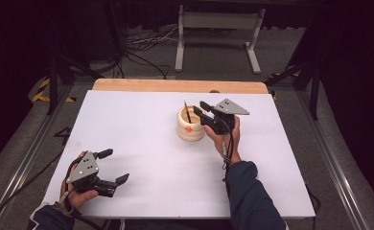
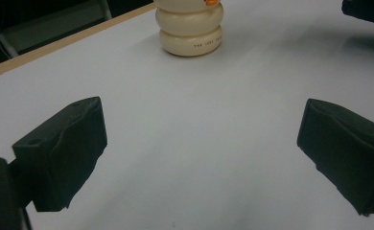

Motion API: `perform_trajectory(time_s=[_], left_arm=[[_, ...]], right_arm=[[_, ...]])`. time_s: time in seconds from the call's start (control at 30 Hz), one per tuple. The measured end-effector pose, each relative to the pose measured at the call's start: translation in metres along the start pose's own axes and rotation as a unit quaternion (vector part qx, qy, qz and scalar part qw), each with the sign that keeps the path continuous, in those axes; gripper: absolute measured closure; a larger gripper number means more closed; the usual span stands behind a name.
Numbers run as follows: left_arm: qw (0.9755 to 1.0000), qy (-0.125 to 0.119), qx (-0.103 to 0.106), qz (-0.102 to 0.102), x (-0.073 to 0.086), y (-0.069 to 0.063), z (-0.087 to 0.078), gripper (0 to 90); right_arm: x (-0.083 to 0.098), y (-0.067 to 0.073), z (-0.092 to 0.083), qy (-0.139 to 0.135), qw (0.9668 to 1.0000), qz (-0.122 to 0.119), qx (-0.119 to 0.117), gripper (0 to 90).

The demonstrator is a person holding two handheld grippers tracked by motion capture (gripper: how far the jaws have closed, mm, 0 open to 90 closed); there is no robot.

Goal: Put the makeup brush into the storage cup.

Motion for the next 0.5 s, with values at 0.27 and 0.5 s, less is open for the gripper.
perform_trajectory(time_s=[0.27,0.5], left_arm=[[1.0,0.002,0.001,0.003,0.0,0.0,0.0,4.0],[1.0,0.001,0.001,0.002,0.0,0.0,0.0,4.0]], right_arm=[[-0.003,0.0,-0.009,0.0,0.9998,-0.017,0.01,47.7],[-0.006,0.002,-0.017,0.003,0.9994,-0.032,0.016,34.9]])
Point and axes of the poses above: each handheld gripper's, and its own axes: z roughly forward along the jaws, x roughly out of its underside, y roughly to its left, the point moved 10 cm from there along z, roughly forward along the jaws, and after that the axes turned 10 degrees about z, right-handed, at the moved point
